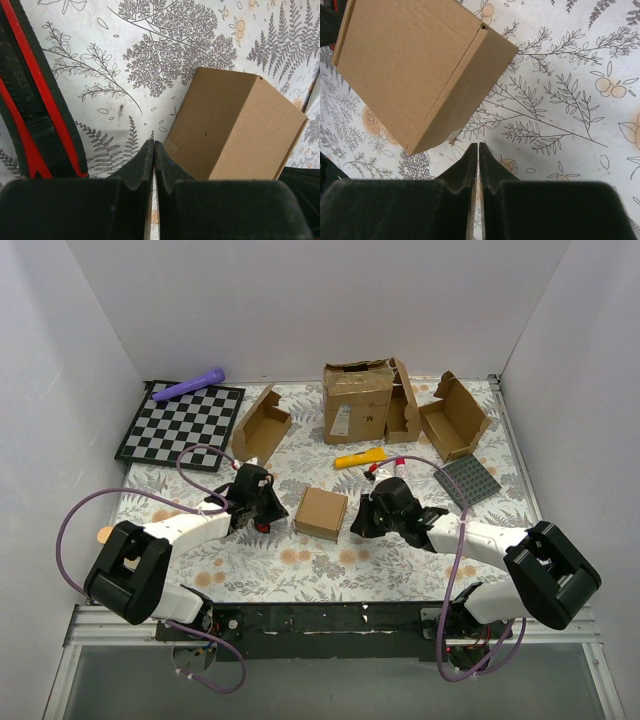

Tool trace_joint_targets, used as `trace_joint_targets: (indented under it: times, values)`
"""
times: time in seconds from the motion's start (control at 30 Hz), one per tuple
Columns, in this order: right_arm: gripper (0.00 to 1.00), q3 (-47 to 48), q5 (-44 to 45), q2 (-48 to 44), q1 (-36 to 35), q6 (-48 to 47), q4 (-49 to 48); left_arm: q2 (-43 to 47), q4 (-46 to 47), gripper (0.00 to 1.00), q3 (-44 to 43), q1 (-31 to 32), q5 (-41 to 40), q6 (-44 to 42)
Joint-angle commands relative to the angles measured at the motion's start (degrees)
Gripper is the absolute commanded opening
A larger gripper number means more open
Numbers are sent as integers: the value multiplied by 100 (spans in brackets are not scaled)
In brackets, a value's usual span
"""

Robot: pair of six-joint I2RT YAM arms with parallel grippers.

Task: Unpack the express box

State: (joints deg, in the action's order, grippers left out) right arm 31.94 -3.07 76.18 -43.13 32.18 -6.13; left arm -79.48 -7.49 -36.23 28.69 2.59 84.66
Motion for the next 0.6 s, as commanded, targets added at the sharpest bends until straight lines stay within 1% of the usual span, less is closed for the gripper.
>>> trace_joint_targets:
  times: [0.0, 0.23, 0.4, 0.57]
  values:
    - [8, 93, -247, 239, -19, 68, -529, 12, 212, 0, -61, 23, 171, -152]
    - [6, 137, -343, 468, -55, 200, -802, -32, 502, 0, 28, 32, 637, -143]
    - [2, 172, -361, 503, -108, 253, -837, 126, 555, 0, 72, 128, 725, -117]
    - [2, 198, -431, 529, -134, 306, -916, 310, 573, 0, 273, 243, 760, -47]
